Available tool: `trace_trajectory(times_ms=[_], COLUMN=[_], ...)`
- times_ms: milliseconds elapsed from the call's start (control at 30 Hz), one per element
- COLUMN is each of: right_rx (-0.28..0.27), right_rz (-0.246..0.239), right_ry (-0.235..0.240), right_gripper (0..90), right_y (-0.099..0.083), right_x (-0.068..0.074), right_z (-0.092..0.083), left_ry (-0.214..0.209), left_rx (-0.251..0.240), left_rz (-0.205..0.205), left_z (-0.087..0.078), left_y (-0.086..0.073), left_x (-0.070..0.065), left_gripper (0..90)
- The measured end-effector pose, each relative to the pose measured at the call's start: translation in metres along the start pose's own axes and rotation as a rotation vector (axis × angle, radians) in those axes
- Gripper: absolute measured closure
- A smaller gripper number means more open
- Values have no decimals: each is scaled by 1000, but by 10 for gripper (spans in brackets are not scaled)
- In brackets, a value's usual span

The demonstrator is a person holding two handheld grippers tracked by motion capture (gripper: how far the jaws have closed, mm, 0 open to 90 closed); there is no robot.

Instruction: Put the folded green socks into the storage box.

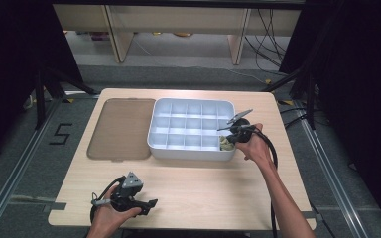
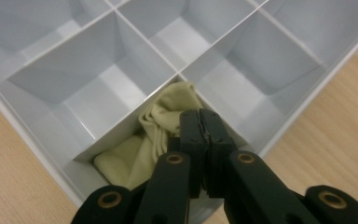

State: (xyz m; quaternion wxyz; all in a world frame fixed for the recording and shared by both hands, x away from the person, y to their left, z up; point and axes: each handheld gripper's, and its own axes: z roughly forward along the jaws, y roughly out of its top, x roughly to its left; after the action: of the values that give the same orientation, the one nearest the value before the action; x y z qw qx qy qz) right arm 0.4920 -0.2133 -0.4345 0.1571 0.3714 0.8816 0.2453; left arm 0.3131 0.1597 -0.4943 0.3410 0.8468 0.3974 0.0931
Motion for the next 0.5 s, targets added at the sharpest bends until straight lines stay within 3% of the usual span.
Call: trace_trajectory(times_ms=[67, 200, 300, 400, 500], right_rx=[-17, -73, -93, -161, -179], right_rz=[23, 15, 51, 91, 105], right_ry=[14, 7, 17, 14, 22], right_gripper=[878, 850, 800, 706, 623], right_y=[0, -2, -4, -9, -15], right_x=[-1, -4, -6, -9, -11], right_z=[-6, -14, -19, -25, -32], left_ry=[1, -9, -7, 1, 7], left_rx=[-1, -1, -6, 2, 1], left_rz=[1, 4, 2, 2, -1], left_z=[0, 1, 1, 0, -1], left_y=[0, 0, 0, 0, 0], left_x=[0, 0, 0, 1, 1], left_gripper=[245, 246, 245, 245, 245])
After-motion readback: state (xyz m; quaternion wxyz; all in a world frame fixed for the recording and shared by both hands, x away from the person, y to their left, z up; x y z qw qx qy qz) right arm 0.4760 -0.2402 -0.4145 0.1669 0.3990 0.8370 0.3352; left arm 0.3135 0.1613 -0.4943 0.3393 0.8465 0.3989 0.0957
